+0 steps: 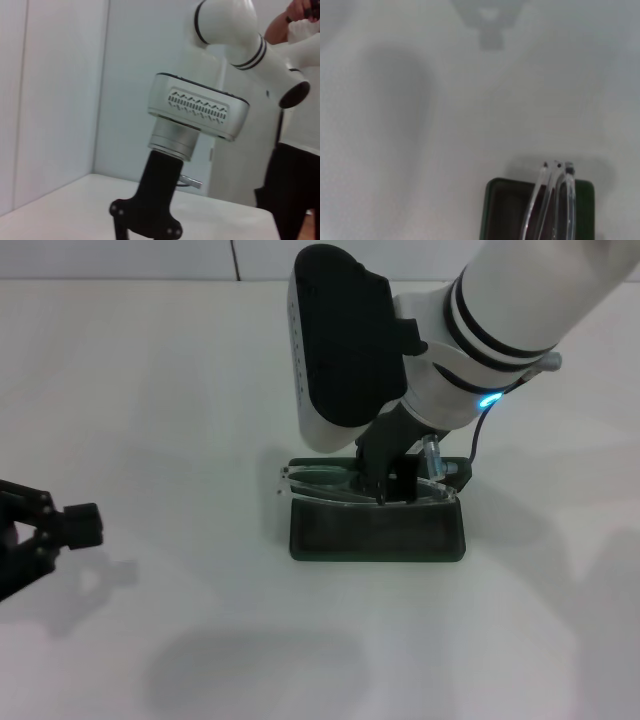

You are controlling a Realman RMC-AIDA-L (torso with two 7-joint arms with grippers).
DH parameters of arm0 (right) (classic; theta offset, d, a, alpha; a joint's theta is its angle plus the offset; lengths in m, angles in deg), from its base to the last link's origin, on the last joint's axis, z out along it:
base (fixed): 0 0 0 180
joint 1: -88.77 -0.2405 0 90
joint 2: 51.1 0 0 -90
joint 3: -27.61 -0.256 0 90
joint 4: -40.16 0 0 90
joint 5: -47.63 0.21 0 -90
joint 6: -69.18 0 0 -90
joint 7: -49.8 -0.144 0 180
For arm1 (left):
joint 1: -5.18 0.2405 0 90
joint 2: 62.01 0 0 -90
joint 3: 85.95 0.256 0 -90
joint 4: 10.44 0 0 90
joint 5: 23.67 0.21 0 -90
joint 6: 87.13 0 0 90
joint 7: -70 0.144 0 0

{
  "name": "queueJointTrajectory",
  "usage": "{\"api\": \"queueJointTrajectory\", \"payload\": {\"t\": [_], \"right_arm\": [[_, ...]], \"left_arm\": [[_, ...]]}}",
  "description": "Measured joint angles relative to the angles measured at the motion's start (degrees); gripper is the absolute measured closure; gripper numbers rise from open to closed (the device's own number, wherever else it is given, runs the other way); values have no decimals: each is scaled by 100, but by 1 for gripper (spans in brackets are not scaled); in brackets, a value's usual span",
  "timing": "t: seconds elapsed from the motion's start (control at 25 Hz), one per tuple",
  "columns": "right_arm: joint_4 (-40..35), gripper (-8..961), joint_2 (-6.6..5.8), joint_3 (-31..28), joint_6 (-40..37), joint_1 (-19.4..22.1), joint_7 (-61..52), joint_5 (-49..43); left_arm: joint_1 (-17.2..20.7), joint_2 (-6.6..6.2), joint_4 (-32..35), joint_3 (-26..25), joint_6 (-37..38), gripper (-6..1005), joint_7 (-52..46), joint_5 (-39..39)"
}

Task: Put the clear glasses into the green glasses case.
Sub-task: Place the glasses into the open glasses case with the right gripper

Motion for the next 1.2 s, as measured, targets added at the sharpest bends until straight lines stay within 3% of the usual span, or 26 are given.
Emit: {"api": "queueJointTrajectory", "payload": {"t": [0.24, 0.76, 1.2], "right_arm": [[51, 893, 0, 88, 64, 18, -4, -1], [339, 892, -1, 443, 148, 15, -80, -215], [323, 892, 0, 1045, 729, 76, -67, -530]], "left_arm": [[68, -13, -1, -268, 1, 943, 1, 178], [99, 32, -40, -270, -41, 942, -9, 257], [5, 47, -48, -271, -62, 942, 2, 304]]}}
